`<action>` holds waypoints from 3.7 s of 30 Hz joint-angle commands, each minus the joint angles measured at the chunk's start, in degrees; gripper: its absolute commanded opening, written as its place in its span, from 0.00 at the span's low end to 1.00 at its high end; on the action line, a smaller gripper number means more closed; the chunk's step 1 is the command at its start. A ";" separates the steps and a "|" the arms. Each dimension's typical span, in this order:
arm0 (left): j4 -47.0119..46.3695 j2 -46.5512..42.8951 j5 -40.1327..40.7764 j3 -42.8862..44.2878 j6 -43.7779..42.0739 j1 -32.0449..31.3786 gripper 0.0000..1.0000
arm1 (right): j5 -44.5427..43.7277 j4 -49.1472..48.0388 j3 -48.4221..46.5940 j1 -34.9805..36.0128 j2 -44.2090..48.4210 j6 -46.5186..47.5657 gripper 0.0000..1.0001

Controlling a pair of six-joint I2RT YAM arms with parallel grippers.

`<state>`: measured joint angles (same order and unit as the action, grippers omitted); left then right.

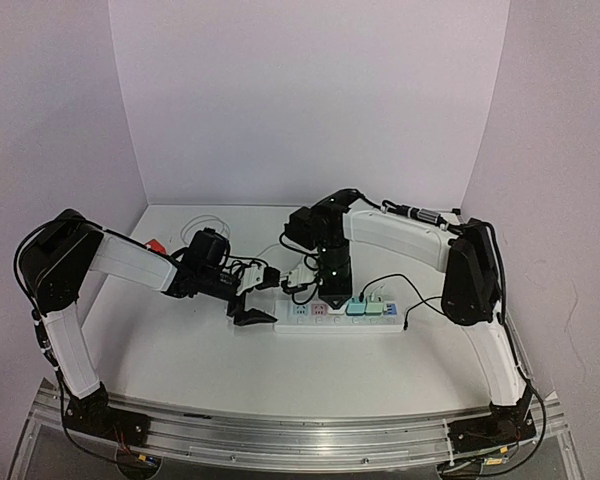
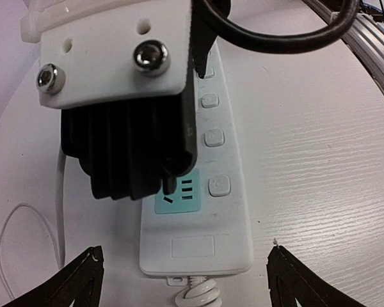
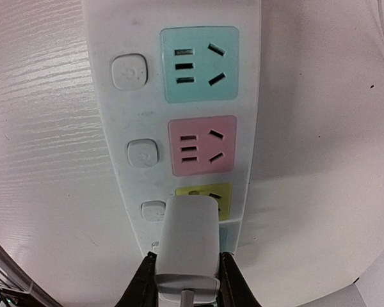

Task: Insert the plug

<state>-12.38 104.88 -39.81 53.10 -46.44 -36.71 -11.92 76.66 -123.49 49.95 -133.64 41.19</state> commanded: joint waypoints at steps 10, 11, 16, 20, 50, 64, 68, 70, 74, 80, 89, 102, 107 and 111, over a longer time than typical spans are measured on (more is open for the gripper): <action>-4.20 -2.13 -1.21 0.24 5.20 0.06 0.87 | -0.30 24.39 0.78 0.78 -0.62 0.71 0.00; -4.28 -2.19 -1.23 0.30 5.39 0.03 0.87 | -1.05 24.86 0.17 0.81 -0.19 0.85 0.00; -4.34 -2.60 -0.81 0.29 5.49 0.12 0.86 | -3.95 26.73 -2.06 0.83 1.09 0.60 0.00; -4.50 -3.34 -0.70 -0.39 5.56 0.29 0.86 | -5.41 27.30 -2.81 0.85 1.27 0.33 0.00; -5.50 -5.44 -0.29 -2.92 5.12 2.51 0.86 | -0.56 28.29 4.62 0.76 3.05 -0.85 0.00; -6.44 -5.83 -0.13 -3.77 5.17 3.05 0.86 | 2.70 24.70 2.26 0.76 -6.17 -0.01 0.00; -7.06 -5.99 -0.13 -4.04 5.54 3.10 0.86 | 3.82 23.61 3.15 0.76 -6.34 -0.67 0.00; -7.20 -6.13 -0.07 -4.25 5.65 3.15 0.86 | 5.26 23.10 4.51 0.76 -6.47 -1.30 0.00; -7.19 -6.35 0.16 -4.47 5.71 3.52 0.86 | 8.59 19.71 9.05 0.76 -6.31 -2.94 0.00; -6.42 -6.43 0.18 -4.16 5.15 4.09 0.87 | 7.25 16.39 9.39 0.76 -7.09 -2.56 0.00; -6.16 -6.68 0.09 -4.34 4.95 4.19 0.87 | 0.91 15.89 3.45 0.76 -6.41 -1.82 0.26; -5.85 -6.95 -0.32 -4.17 4.52 4.19 0.87 | -4.88 14.74 -2.12 0.82 -3.80 -3.52 0.48; -5.73 -7.04 -0.35 -4.11 4.03 4.18 0.87 | -8.12 14.03 -2.36 0.87 -1.53 -5.25 0.90; -5.72 -7.18 -0.34 -4.07 3.71 4.18 0.87 | -7.84 13.96 -1.02 0.92 1.18 -5.47 0.98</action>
<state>-17.54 100.01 -39.86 49.04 -42.04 -32.80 -18.39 76.09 -124.20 50.57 -137.80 36.98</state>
